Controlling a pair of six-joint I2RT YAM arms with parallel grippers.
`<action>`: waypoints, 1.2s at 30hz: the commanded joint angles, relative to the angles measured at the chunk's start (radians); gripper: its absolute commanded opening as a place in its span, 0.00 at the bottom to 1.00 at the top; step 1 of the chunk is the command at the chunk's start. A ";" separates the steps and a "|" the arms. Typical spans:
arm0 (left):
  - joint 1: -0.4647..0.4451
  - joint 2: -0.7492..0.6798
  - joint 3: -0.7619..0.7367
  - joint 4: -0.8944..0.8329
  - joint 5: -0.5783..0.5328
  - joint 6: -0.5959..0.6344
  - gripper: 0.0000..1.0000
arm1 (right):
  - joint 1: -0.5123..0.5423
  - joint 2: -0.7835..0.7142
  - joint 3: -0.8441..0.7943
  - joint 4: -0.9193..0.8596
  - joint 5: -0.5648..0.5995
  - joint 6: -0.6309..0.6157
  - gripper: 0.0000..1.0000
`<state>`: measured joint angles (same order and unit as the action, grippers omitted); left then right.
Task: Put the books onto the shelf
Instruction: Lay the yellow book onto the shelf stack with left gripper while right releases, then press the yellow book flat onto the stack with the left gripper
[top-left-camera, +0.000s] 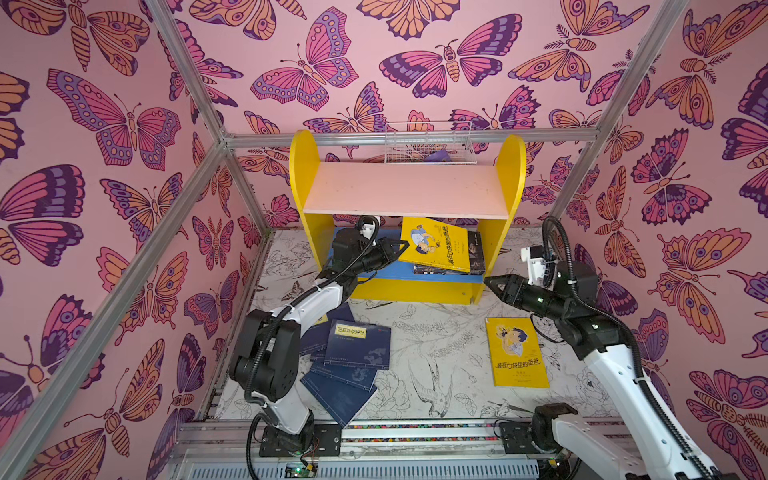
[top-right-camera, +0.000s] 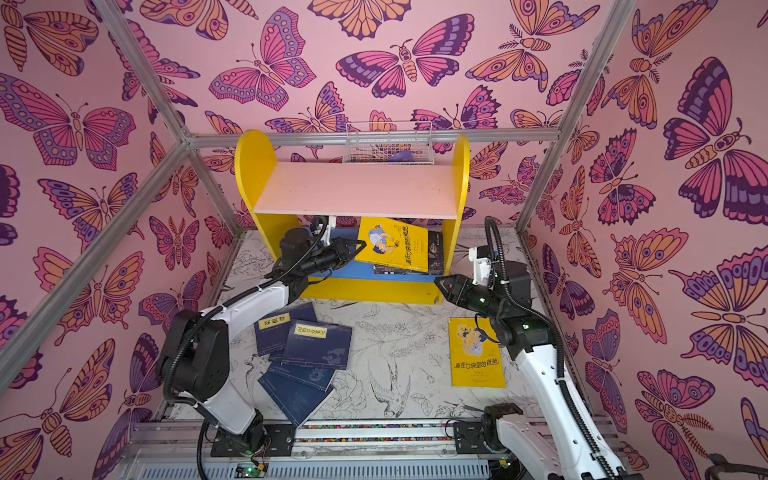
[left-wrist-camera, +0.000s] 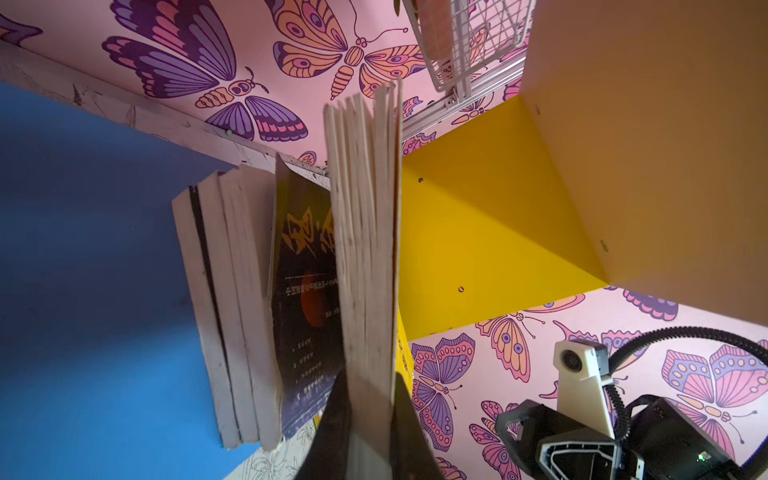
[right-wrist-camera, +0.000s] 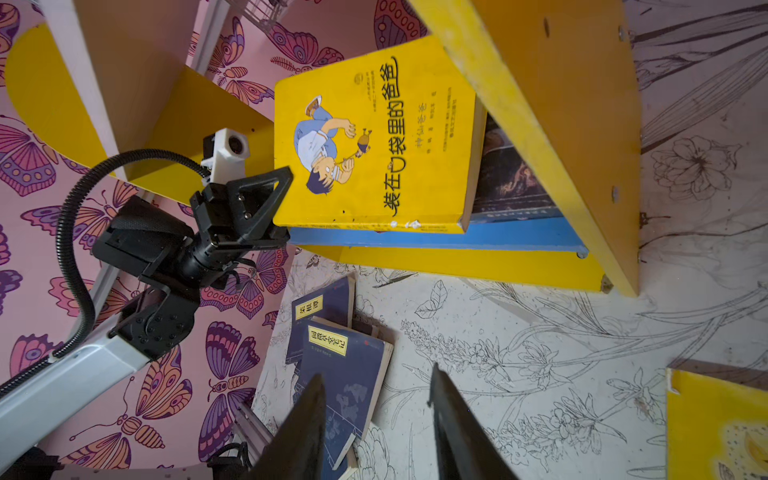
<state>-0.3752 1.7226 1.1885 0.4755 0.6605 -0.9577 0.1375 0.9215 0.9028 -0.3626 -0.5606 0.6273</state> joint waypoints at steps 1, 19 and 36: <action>-0.018 0.027 0.072 0.131 0.001 -0.031 0.00 | -0.007 -0.015 -0.011 -0.018 0.011 -0.013 0.43; -0.096 0.123 0.120 0.136 -0.036 -0.067 0.00 | -0.030 -0.033 -0.028 -0.023 0.015 -0.014 0.41; -0.131 0.086 0.137 0.013 -0.142 -0.022 0.68 | -0.034 -0.059 -0.051 -0.020 -0.002 -0.002 0.36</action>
<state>-0.4961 1.8595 1.2987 0.5026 0.5671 -1.0191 0.1116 0.8799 0.8654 -0.3790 -0.5514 0.6277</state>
